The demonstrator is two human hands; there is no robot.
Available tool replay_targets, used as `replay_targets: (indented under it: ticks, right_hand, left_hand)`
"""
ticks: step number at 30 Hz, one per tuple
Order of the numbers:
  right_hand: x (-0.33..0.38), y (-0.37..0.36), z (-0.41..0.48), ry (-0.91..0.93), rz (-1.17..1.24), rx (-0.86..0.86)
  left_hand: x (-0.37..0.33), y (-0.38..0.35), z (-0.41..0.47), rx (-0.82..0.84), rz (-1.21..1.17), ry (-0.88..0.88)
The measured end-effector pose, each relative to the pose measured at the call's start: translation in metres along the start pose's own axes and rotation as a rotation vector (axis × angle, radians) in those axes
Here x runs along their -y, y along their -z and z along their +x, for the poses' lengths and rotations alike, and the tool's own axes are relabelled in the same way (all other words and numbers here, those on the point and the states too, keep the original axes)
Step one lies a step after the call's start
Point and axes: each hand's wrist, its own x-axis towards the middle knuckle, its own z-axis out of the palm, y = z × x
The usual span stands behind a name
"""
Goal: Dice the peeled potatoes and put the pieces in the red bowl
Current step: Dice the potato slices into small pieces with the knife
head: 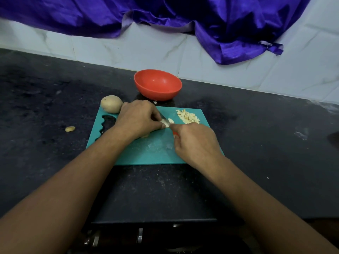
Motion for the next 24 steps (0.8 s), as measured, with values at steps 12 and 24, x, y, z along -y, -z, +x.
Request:
replay_targets:
  ticks: [12,24]
  right_hand:
    - [-0.007,-0.009,0.006,-0.155,0.386,-0.013]
    - [-0.005,-0.007,0.002,-0.082,0.247,0.067]
  left_hand:
    - [0.002,0.002,0.001,0.033,-0.034,-0.007]
    - [0.002,0.004,-0.002,0.02,-0.075,0.029]
